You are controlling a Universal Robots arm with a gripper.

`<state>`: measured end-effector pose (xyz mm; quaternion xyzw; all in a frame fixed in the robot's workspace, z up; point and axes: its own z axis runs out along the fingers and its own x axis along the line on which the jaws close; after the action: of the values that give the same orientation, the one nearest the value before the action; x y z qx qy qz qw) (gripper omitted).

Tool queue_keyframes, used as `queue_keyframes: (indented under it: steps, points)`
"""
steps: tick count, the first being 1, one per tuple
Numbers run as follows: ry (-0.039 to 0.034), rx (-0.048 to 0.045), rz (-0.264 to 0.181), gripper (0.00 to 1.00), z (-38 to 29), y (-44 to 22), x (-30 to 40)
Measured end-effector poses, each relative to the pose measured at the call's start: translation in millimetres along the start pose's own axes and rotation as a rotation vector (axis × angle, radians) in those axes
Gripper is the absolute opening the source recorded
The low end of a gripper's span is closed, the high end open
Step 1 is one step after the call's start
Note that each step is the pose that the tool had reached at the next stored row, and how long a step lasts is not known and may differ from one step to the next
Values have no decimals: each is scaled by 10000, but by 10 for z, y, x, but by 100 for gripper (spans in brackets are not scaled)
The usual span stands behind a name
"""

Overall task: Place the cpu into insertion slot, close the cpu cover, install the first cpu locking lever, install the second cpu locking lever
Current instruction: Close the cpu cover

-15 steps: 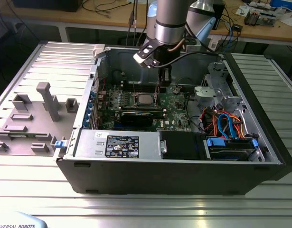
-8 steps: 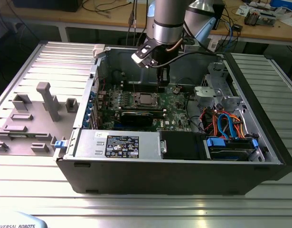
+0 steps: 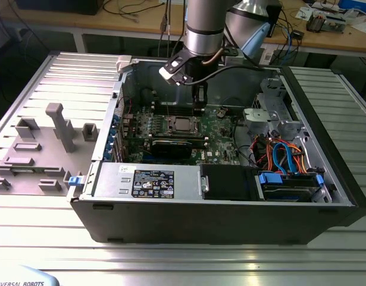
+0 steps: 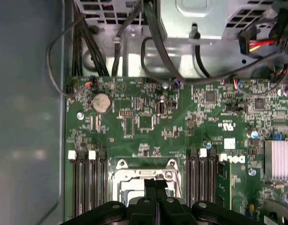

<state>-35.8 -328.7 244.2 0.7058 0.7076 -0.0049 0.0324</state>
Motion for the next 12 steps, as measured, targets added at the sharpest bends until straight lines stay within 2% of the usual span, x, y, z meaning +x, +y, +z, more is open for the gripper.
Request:
queue_keyframes:
  steps: [6,12]
  points:
    - [0,0,1,11,80,-124,5]
    - [0,0,-1,11,95,-129,6]
